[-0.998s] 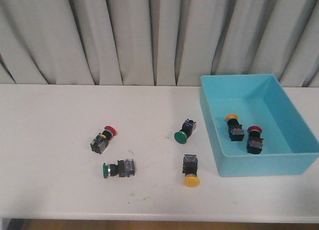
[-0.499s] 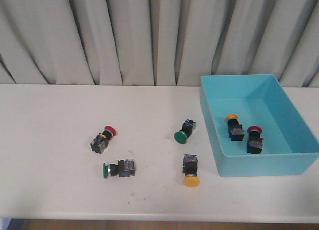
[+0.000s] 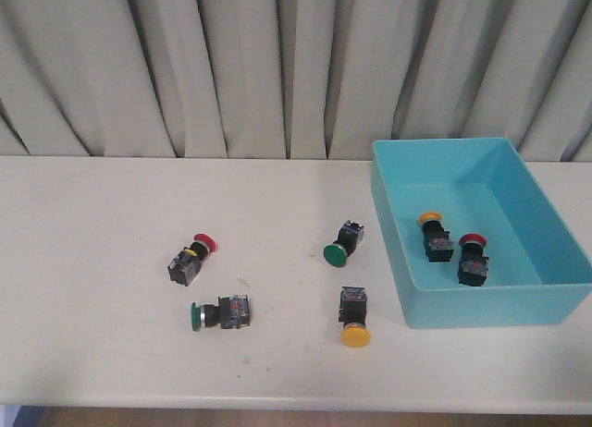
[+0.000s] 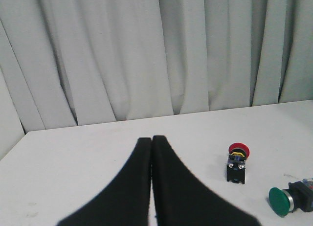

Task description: Pick red and yellow buttons and place in box

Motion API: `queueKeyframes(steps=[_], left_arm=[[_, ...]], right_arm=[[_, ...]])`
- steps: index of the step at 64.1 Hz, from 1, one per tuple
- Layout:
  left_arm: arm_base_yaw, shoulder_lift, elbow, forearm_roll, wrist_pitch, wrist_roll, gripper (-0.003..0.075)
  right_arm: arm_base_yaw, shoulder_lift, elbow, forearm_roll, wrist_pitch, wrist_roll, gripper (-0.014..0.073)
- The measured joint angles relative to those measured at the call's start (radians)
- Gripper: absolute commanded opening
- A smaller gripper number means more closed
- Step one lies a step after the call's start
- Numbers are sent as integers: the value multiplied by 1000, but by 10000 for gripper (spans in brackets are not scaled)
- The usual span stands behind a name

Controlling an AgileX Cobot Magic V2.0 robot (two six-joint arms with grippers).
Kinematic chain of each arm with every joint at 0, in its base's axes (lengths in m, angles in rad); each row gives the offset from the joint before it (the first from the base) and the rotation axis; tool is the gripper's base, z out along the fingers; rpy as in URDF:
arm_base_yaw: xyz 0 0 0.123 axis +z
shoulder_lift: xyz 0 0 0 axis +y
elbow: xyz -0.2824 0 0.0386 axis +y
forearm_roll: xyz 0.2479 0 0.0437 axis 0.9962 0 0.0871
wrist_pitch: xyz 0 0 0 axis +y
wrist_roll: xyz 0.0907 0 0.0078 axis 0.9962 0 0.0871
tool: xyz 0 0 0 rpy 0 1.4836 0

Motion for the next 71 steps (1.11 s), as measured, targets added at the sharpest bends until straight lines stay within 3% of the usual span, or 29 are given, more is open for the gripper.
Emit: queueKeyframes(steps=[39,45,55,62,71], left_arm=[[0,0,0,0,1,0,-7],[0,0,0,0,1,0,-7],[0,0,0,0,1,0,-7],[0,0,0,0,1,0,-7],[0,0,0,0,2,0,-7]], right_arm=[[0,0,0,-14,-11,-2,-6],[0,0,6,-21,-98,-3,-4],[0,-77,83,-35,-370,-8,-4],[0,-195,210,-61,-542,-10,-4],[0,-347,381,-77,-644,11,-3]])
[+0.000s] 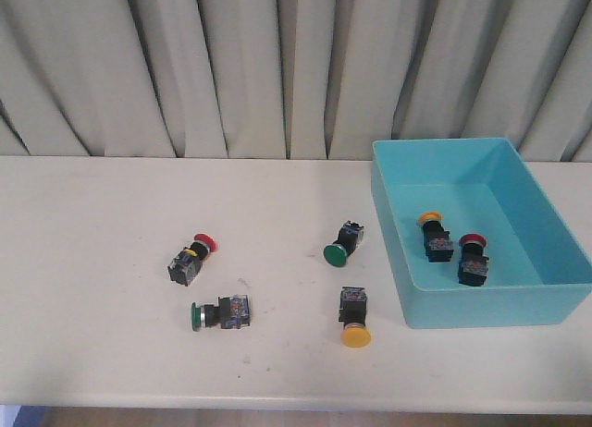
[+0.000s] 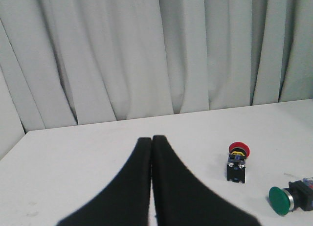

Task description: Pick red and yellow buttons and place in box

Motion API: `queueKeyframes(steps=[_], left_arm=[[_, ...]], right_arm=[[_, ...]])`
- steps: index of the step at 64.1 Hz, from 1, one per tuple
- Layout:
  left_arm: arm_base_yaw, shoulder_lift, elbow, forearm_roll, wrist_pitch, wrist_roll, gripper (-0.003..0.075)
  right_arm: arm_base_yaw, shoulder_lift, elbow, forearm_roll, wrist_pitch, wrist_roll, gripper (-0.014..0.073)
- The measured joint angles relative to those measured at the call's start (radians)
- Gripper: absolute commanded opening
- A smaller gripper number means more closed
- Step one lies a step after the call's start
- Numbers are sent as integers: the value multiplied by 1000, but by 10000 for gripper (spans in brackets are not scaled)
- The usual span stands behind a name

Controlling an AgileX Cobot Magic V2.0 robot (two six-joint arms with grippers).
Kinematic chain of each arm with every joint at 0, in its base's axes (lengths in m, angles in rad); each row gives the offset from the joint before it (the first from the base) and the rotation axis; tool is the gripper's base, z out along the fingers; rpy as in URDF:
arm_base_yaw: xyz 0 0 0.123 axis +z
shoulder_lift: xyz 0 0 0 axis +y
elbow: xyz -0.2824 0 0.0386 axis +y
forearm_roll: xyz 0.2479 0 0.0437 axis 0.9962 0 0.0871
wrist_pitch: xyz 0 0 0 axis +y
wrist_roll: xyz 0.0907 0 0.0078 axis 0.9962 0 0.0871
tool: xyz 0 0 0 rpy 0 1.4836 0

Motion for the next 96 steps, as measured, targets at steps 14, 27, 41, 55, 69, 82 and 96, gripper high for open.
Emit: queueKeyframes(steps=[14,27,41,55,69,82,96], left_arm=[[0,0,0,0,0,0,-7],[0,0,0,0,1,0,-7],[0,0,0,0,1,0,-7],[0,0,0,0,1,0,-7],[0,0,0,0,1,0,-7],[0,0,0,0,1,0,-7],[0,0,0,0,1,0,-7]], right_arm=[[0,-179,222,-43,-108,105,-3],[0,-199,272,-51,-186,122,-3],[0,-199,274,-52,-217,122,-3],[0,-199,274,-52,-301,125,-3],[0,-199,274,-52,-275,126,-3],[0,-199,274,-52,-252,126,-3],[0,-199,274,-51,-251,129,-3]])
